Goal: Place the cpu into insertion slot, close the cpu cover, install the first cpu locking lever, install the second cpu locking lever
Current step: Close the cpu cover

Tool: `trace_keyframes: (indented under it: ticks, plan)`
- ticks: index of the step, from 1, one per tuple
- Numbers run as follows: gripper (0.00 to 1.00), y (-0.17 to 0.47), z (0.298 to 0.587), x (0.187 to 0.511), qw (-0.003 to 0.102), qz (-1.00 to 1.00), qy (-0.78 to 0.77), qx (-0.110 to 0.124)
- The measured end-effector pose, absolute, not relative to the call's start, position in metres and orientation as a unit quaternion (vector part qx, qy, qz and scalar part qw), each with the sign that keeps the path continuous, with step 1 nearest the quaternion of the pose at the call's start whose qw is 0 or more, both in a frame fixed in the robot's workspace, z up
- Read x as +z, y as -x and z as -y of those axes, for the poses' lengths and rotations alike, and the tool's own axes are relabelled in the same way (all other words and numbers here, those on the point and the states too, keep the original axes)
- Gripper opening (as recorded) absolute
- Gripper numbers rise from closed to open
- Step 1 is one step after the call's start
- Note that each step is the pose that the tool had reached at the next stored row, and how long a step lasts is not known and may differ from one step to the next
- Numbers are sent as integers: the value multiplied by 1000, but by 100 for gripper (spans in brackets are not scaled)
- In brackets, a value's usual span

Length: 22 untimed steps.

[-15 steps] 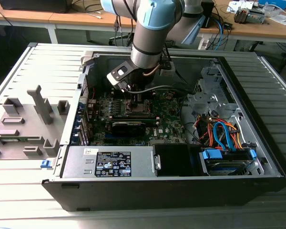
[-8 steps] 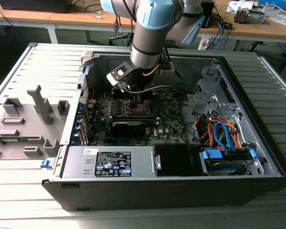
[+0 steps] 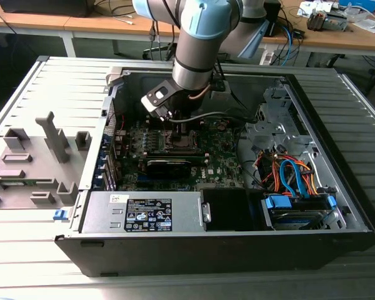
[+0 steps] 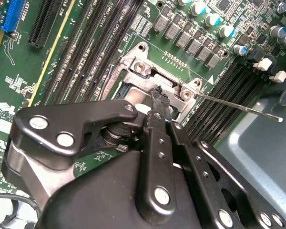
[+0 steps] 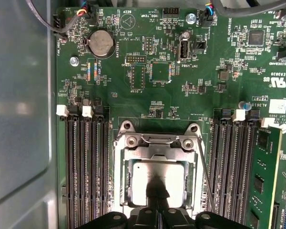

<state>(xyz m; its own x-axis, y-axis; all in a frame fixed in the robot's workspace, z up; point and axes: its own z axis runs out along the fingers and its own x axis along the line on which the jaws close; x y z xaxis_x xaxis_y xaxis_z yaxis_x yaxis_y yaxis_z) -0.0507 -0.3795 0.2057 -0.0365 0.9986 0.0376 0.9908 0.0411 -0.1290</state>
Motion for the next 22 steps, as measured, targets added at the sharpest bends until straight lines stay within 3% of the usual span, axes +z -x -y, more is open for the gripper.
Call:
trace_keyframes:
  ticks: [20,22]
  plan:
    - [11,48,379,223,59,720,691,34]
    - [11,48,379,223,55,720,691,30]
